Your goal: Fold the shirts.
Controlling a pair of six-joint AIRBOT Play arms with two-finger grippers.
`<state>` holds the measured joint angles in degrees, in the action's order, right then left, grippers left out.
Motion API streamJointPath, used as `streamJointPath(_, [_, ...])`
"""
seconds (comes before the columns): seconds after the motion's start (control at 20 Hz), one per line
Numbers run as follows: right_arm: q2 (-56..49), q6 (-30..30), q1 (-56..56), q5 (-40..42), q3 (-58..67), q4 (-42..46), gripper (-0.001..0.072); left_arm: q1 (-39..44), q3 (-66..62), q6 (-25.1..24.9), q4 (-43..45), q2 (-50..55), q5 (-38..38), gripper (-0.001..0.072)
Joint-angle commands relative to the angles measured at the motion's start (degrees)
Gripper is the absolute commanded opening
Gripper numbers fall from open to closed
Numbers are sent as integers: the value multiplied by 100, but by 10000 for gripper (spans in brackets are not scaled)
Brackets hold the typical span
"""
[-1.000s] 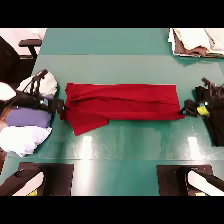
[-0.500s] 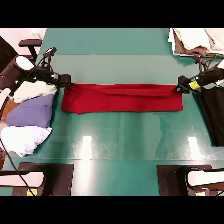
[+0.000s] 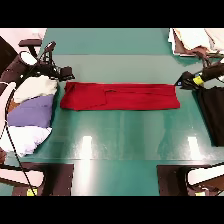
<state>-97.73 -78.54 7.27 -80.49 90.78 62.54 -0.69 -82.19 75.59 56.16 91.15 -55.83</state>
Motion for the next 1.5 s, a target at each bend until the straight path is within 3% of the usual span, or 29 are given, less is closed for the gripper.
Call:
streamJointPath(0.0, [160, 273, 592, -120, -579, -20, 600, 74, -87, 48, -280, 20, -393, 32])
streamJointPath(0.15, [-11, 409, 1139, -46, -1071, -710, 596, 514, -87, 52, -280, 26, -260, 24])
streamJointPath(0.35, [-520, 570, 1156, -13, -1204, -1458, 589, 1252, -90, 518, -280, 243, 496, 24])
streamJointPath(0.55, [-850, 715, 671, 245, -1121, -1867, 377, 1757, -184, 575, -284, 584, 697, 24])
streamJointPath(0.65, [-881, 892, 461, 240, -868, -1849, 90, 1941, -415, 699, -282, 789, 754, 23])
streamJointPath(0.7, [-881, 898, 396, 153, -669, -1847, 16, 2022, -586, 702, -280, 914, 728, 23])
streamJointPath(0.9, [-509, 723, 208, -402, 282, -1934, 17, 2312, -1274, 721, -284, 1502, 483, 23])
streamJointPath(1.15, [293, 144, -424, -485, 1480, -1958, 17, 2667, -1954, 844, -374, 2229, 393, 23])
streamJointPath(1.45, [437, -9, -1617, -483, 2640, -1967, 17, 2988, -2430, 870, -483, 2673, 448, 23])
